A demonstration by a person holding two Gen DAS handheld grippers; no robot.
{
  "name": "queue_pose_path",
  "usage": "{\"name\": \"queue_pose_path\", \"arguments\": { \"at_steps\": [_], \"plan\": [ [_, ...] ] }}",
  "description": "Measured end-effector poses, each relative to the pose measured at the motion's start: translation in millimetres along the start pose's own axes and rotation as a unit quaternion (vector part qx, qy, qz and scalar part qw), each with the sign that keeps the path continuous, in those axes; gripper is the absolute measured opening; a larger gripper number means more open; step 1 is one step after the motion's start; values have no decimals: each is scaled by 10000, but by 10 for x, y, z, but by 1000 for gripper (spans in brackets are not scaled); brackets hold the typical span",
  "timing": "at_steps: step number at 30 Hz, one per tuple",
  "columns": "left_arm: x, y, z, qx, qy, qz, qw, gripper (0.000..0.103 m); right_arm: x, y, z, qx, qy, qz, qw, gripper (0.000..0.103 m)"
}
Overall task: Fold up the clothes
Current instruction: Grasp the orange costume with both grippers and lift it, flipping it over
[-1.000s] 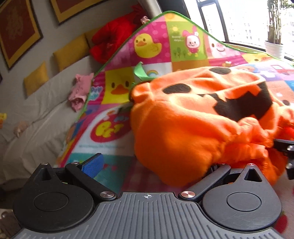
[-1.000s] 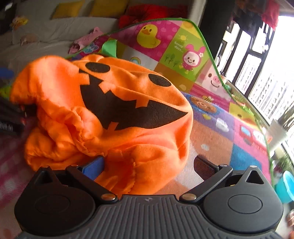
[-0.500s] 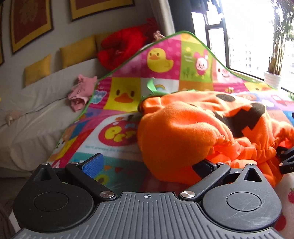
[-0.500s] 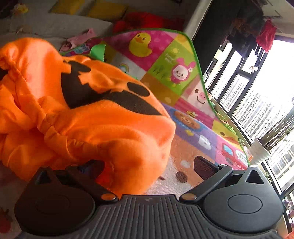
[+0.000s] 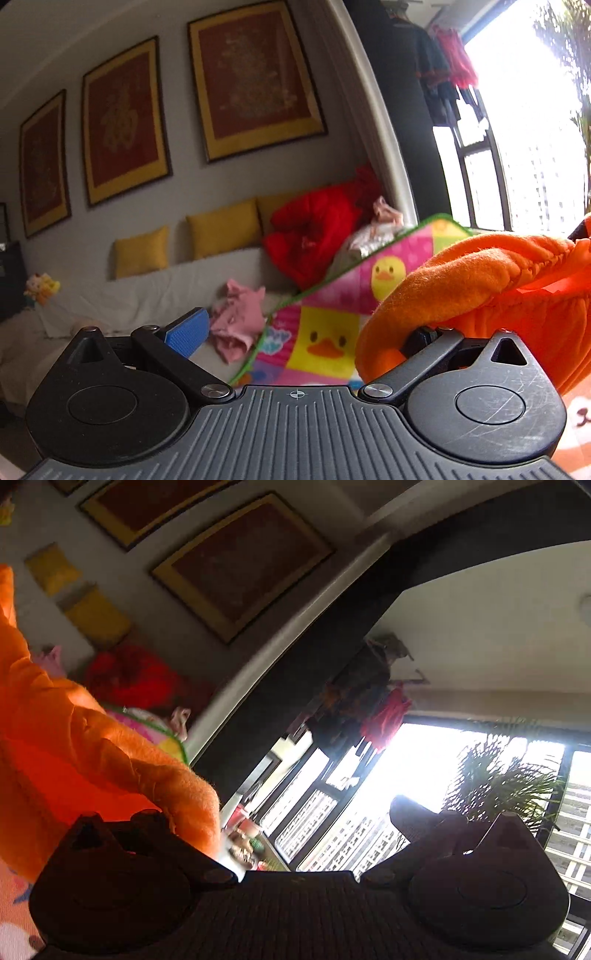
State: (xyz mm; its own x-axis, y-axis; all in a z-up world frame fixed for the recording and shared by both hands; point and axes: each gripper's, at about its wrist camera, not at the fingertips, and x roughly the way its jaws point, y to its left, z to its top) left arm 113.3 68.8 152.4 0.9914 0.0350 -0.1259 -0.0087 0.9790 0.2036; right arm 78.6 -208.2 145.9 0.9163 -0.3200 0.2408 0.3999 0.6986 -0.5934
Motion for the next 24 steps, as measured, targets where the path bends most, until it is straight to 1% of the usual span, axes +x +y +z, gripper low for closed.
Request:
{"name": "queue_pose_path", "arguments": {
  "at_steps": [1,3,5,7,9,12,13,15,18,21,22,24],
  "plan": [
    [-67,4,42,-106,51,-215,9997,103,-55,-86,108,100,-130,-38,9999,103],
    [-159,-15,84,-244,232,-663,9972,103,-114,-145,201,124,-269,-117,9995,103],
    [-142,-125,13,-255,626,-1159,9910,103,-165,-187,276,122,-391,-196,9990,103],
    [-87,-249,-126,-356,1069,-1649,9799,103,-216,-229,351,120,-513,-275,9982,103],
    [-21,-381,-297,-504,1508,-2129,9641,103,-267,-271,426,117,-634,-354,9973,103],
    [10,-548,-447,-748,1866,-2689,9419,103,-344,-335,539,114,-816,-472,9955,103],
    [7,-593,-478,-805,1935,-2804,9367,103,-353,-326,548,60,-853,-518,9950,103],
    [-51,-659,-475,-828,1921,-2900,9339,103,-359,-296,549,-49,-889,-581,9943,103],
    [-182,-721,-409,-853,1717,-3057,9326,103,-368,-292,561,-67,-862,-549,9947,103],
    [-310,-763,-280,-992,1528,-3256,9278,103,-349,-257,559,-50,-845,-481,9953,103],
    [-347,-811,-227,-984,1449,-3236,9298,103,-351,-245,566,-36,-855,-455,9953,103],
    [-315,-919,-213,-842,1413,-2978,9403,103,-386,-242,591,21,-926,-417,9948,103]
  ]
}}
